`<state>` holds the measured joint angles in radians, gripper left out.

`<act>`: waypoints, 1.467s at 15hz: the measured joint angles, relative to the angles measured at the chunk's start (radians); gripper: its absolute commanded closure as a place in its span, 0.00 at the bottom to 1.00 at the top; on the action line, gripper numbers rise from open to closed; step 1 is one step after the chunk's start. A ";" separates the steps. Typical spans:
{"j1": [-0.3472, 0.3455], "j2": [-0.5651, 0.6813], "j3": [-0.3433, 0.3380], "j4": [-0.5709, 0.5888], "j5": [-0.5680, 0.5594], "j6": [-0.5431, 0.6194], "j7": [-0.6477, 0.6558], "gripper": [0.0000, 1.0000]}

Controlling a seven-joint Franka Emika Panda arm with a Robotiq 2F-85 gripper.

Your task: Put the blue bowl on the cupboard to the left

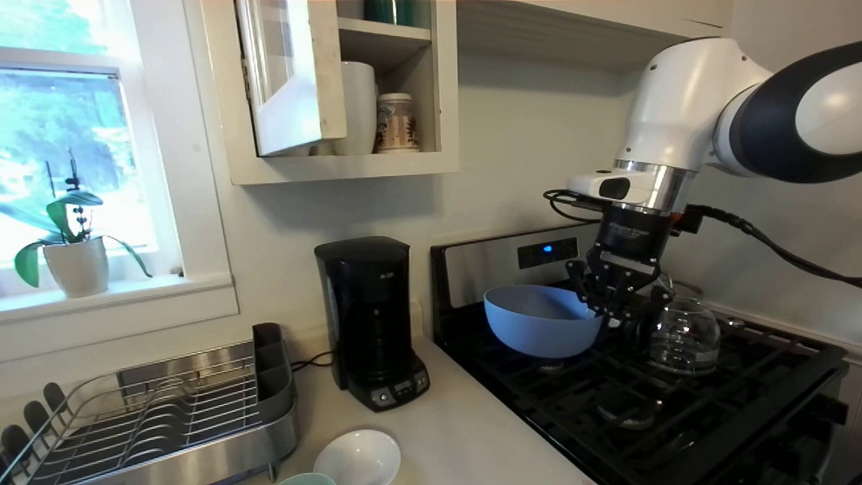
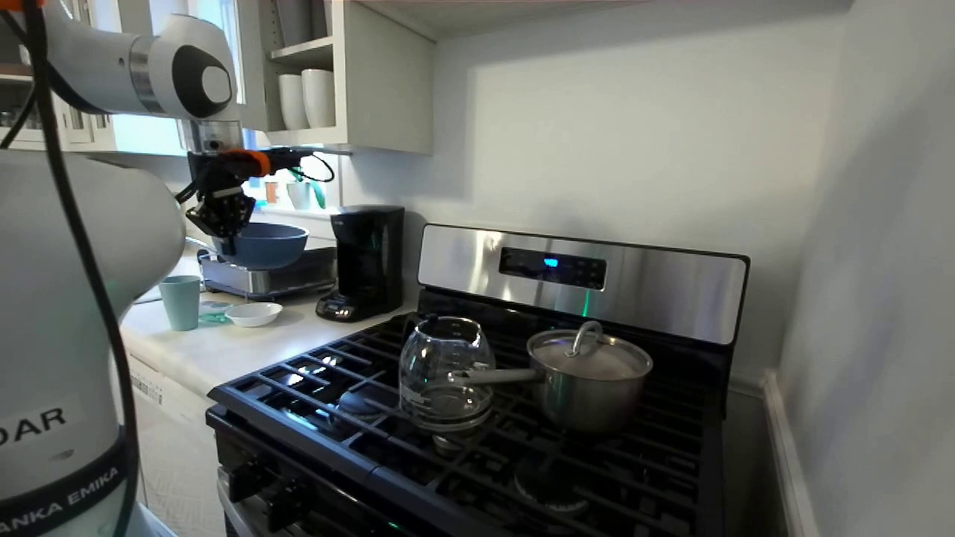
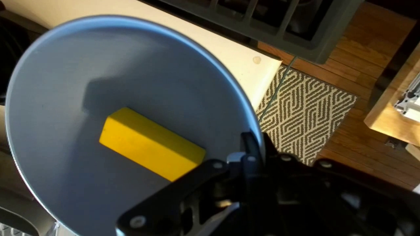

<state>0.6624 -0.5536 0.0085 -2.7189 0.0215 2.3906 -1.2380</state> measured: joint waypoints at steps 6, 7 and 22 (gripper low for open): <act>-0.003 0.002 -0.002 0.000 0.002 0.000 -0.014 0.99; -0.006 0.006 0.003 0.000 0.002 0.000 -0.018 0.99; -0.122 0.670 0.260 0.302 -0.166 0.102 -0.145 0.99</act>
<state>0.5402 0.1160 0.2688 -2.4171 -0.1444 2.4928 -1.3831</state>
